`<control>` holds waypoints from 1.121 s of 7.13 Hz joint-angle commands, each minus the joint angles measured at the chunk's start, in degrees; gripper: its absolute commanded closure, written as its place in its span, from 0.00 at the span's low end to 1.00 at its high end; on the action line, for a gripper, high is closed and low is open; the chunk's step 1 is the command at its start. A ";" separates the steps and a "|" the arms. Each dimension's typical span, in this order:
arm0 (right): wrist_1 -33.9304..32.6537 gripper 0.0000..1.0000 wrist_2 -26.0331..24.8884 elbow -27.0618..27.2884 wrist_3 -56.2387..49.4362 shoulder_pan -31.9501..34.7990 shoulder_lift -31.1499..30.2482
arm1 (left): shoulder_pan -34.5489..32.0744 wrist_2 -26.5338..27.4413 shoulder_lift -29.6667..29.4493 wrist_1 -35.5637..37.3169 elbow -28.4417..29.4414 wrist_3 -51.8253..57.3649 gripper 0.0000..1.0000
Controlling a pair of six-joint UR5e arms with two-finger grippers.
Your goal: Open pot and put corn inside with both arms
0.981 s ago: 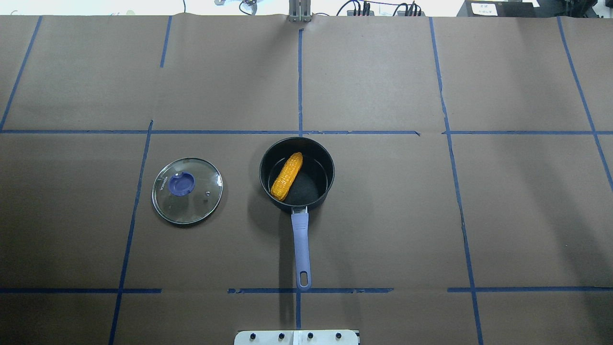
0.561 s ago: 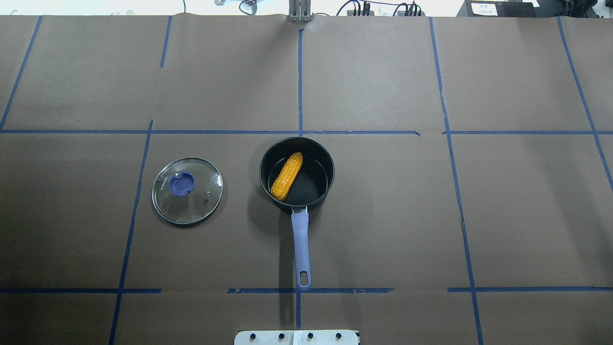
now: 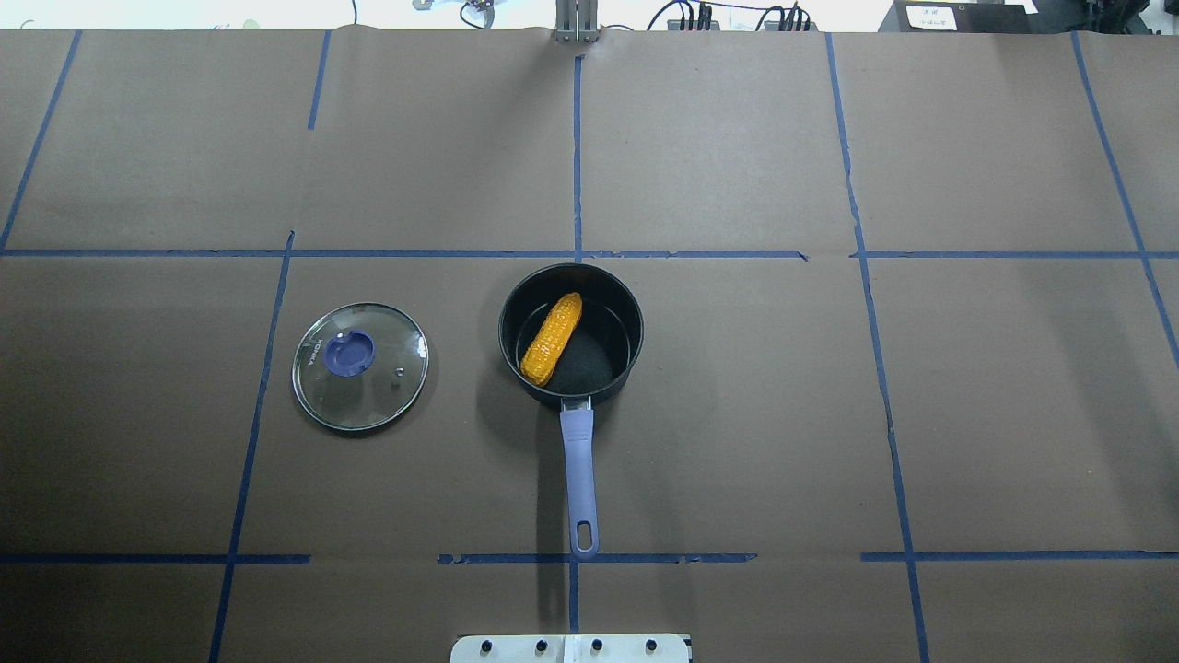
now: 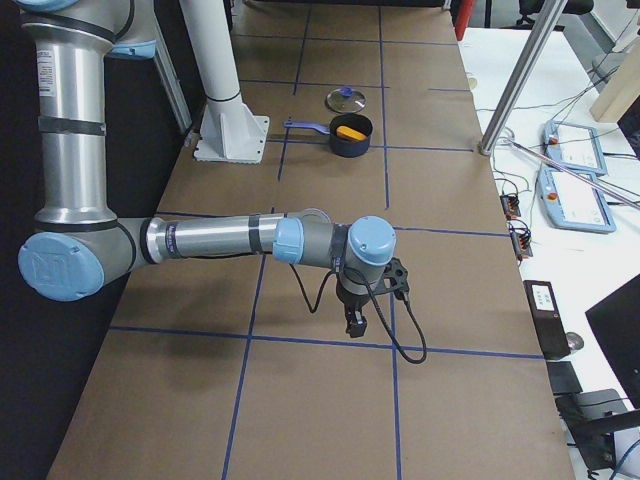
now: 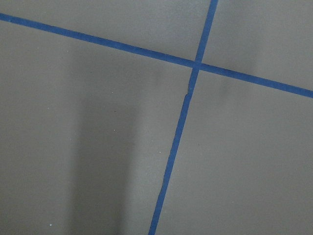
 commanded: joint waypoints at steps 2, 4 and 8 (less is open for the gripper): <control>0.01 0.00 0.05 0.01 0.10 0.07 0.06 | 0.00 -0.41 0.65 -0.24 0.30 0.38 0.00; 0.01 0.00 0.05 0.01 0.10 0.07 0.06 | 0.08 0.03 0.66 -0.33 -0.41 0.21 0.00; 0.01 0.00 0.14 0.10 0.01 -0.02 0.24 | 0.09 1.53 0.65 -0.07 -0.76 0.20 0.00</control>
